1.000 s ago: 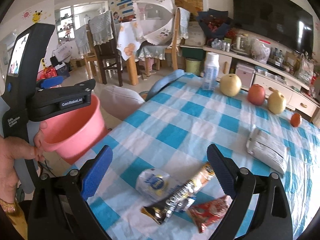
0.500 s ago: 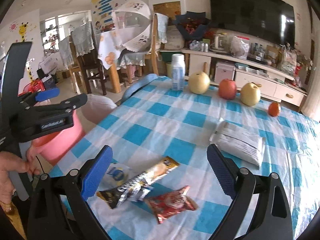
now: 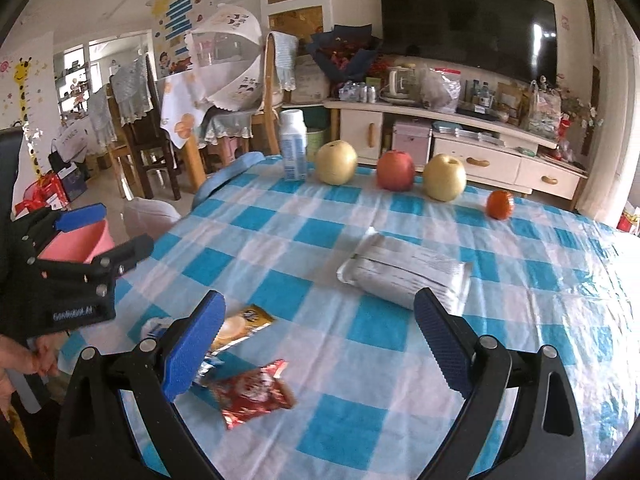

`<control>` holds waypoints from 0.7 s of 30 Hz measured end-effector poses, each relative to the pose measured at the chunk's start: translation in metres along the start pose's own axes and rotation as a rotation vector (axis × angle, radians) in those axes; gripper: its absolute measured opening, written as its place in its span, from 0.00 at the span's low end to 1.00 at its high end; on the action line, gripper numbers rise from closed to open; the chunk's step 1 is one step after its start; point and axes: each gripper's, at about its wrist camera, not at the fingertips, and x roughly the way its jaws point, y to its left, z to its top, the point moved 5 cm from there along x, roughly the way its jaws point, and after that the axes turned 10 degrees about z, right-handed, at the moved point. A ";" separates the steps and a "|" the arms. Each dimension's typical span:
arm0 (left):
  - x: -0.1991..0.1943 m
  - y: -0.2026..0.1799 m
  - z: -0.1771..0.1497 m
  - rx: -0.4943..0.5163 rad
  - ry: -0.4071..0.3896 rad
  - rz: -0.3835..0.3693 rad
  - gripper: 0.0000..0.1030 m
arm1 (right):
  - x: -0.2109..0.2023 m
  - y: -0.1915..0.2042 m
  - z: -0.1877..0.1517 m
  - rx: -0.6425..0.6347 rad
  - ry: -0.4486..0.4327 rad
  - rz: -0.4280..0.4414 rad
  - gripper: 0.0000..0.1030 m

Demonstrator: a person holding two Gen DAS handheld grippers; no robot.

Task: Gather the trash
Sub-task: 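Move both open tools back over the table toward the remaining items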

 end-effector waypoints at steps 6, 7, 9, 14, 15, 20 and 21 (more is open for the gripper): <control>-0.002 -0.037 -0.006 0.062 0.022 -0.120 0.85 | 0.000 -0.022 -0.005 0.020 0.010 -0.014 0.91; -0.002 -0.043 -0.008 0.063 0.028 -0.144 0.85 | 0.001 -0.027 -0.006 0.031 0.017 -0.009 0.91; 0.000 -0.055 -0.012 0.078 0.051 -0.188 0.85 | 0.004 -0.040 -0.009 0.058 0.035 -0.009 0.91; 0.008 -0.081 -0.025 0.133 0.116 -0.253 0.85 | 0.008 -0.083 -0.017 0.149 0.077 -0.020 0.91; 0.010 -0.085 -0.027 0.132 0.127 -0.263 0.85 | 0.010 -0.092 -0.018 0.161 0.086 -0.029 0.91; 0.018 -0.095 -0.034 0.153 0.165 -0.265 0.85 | 0.023 -0.130 -0.027 0.257 0.147 -0.017 0.91; 0.021 -0.095 -0.036 0.153 0.176 -0.261 0.85 | 0.024 -0.133 -0.029 0.268 0.154 -0.010 0.91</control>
